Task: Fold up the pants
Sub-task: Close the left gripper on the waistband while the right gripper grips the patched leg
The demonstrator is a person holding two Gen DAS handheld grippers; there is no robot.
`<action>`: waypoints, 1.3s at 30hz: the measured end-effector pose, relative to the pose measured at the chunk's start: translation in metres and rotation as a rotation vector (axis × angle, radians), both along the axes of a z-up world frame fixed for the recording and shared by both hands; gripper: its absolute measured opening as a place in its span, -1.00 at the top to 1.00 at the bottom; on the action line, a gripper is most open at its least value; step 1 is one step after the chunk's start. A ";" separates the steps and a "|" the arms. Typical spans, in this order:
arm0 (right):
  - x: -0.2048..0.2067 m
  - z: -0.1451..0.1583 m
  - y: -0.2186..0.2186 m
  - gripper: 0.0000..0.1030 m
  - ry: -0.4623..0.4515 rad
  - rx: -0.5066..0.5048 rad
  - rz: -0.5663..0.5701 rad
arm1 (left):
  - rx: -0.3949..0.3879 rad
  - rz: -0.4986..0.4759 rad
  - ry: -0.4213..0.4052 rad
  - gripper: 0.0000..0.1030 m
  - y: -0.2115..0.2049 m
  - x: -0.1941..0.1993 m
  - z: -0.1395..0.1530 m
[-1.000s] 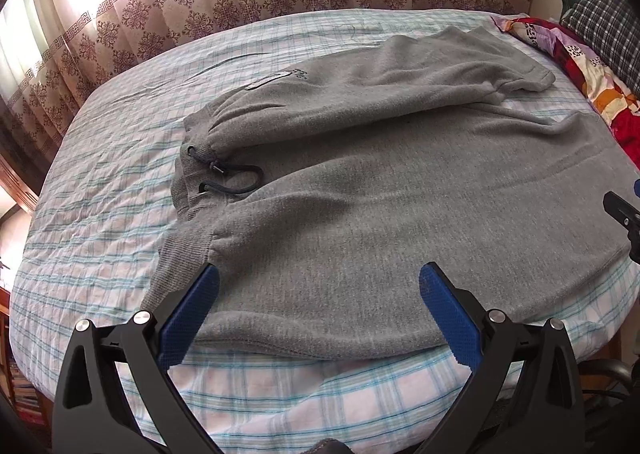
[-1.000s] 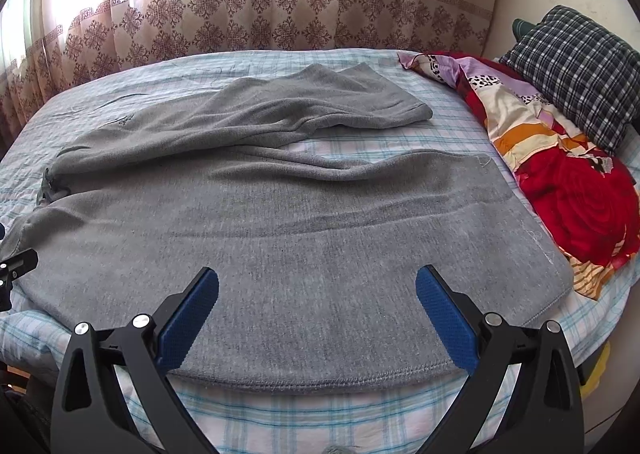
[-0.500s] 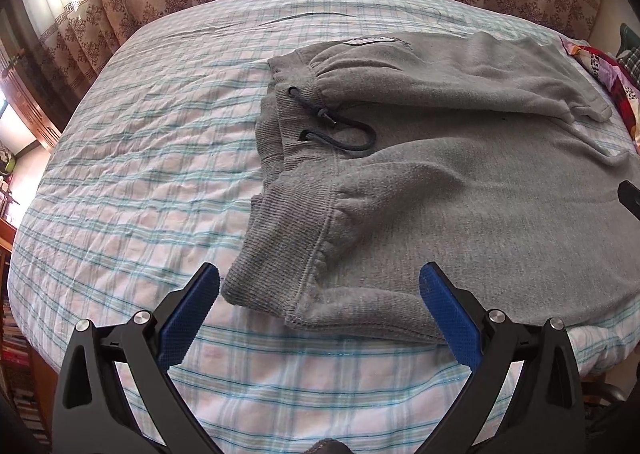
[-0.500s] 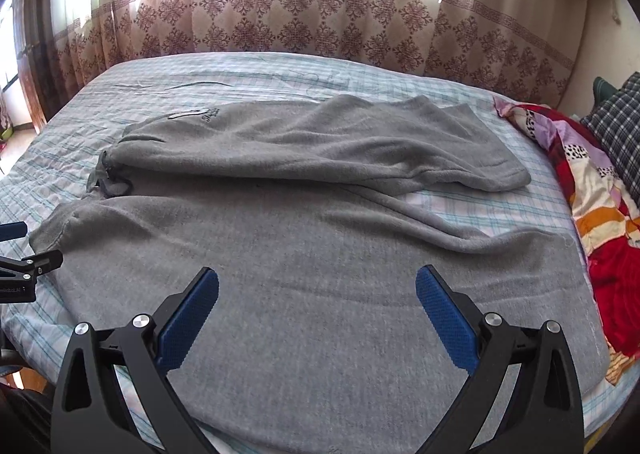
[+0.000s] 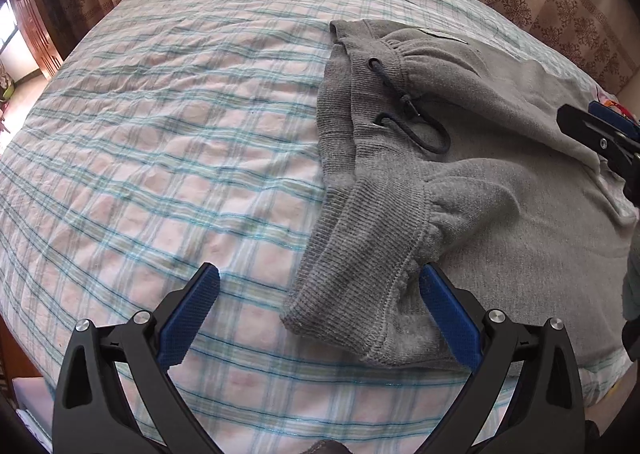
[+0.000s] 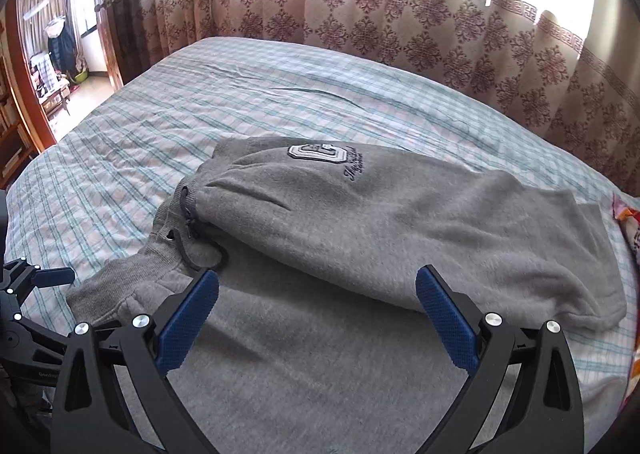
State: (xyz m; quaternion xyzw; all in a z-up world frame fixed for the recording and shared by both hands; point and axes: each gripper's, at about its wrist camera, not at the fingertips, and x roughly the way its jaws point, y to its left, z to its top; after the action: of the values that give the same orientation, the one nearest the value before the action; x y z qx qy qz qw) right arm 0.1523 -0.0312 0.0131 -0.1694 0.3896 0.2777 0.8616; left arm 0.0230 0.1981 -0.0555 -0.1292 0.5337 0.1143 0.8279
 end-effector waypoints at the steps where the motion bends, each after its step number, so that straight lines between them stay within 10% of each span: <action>1: 0.008 -0.001 0.010 -0.91 0.006 -0.004 0.021 | -0.019 0.006 -0.002 -0.96 0.003 0.001 -0.001; 21: 0.173 -0.056 0.166 -0.91 0.280 -0.054 0.376 | -0.146 0.005 -0.047 -0.96 0.023 0.022 -0.015; 26: 0.183 -0.080 0.186 -0.78 0.437 -0.058 0.488 | -0.160 0.003 -0.051 -0.96 0.027 0.025 -0.017; 33: 0.165 -0.084 0.183 -0.63 0.427 -0.124 0.649 | -0.186 0.008 -0.066 -0.92 0.031 0.025 -0.018; 36: 0.161 -0.080 0.177 -0.29 0.415 -0.147 0.674 | -0.206 0.001 -0.073 -0.63 0.033 0.026 -0.016; 39: 0.155 -0.077 0.175 0.07 0.386 -0.175 0.689 | -0.342 -0.034 -0.082 0.17 0.032 0.028 -0.020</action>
State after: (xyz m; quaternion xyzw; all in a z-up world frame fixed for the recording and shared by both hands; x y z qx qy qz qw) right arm 0.3068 0.1435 -0.0638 -0.3076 0.4869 0.5429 0.6113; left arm 0.0514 0.2297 -0.0759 -0.2636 0.5132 0.0025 0.8168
